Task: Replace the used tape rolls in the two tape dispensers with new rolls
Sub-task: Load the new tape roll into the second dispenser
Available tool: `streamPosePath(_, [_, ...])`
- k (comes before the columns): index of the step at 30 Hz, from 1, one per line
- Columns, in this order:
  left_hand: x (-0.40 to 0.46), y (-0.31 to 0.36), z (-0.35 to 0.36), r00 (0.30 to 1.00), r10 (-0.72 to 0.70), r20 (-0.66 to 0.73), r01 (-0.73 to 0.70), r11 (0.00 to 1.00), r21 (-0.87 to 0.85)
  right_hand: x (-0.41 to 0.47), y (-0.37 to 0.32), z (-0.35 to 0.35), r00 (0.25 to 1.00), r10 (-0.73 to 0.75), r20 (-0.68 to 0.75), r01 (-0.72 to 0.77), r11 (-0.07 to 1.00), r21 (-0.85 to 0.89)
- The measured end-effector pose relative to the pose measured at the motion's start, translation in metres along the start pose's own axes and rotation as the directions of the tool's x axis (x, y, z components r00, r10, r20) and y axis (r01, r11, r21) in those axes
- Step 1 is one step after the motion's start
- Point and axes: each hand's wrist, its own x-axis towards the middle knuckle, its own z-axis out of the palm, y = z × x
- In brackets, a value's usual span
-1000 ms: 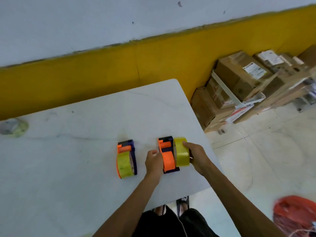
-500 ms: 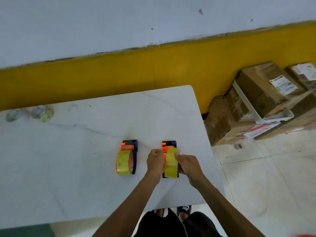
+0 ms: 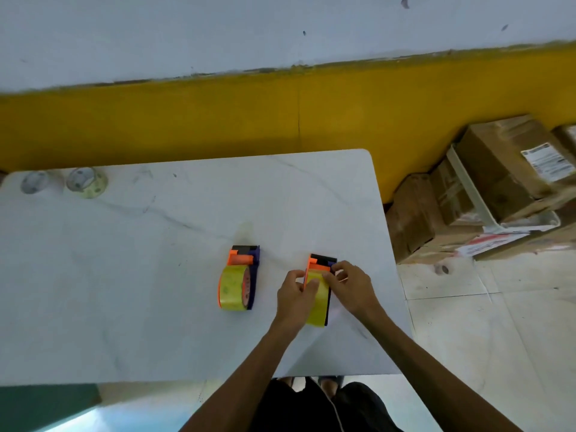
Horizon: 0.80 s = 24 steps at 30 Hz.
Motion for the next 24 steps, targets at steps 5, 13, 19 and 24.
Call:
streamPosePath(5, [0.003,0.0,-0.002,0.996,0.088,-0.02,-0.087,0.994,0.067,0.031,-0.024,-0.011,0.959,-0.14,0.248,0.196,0.957,-0.216])
streamPosePath(13, [0.005,-0.005,-0.001,0.992,0.124,-0.001,-0.124,0.99,0.065,0.057,-0.048,-0.019,0.846,-0.158,0.508,0.423,0.78,-0.461])
streamPosePath(19, [0.003,0.001,-0.003,0.999,0.022,0.042,-0.022,1.0,0.01,0.065,-0.033,-0.009,0.926,-0.125,0.355,0.329,0.725,-0.605])
streamPosePath(24, [-0.002,0.005,0.001,0.984,0.079,0.159,-0.123,0.948,0.295,0.071,-0.037,-0.001,0.935,-0.052,0.351,0.267,0.754,-0.6])
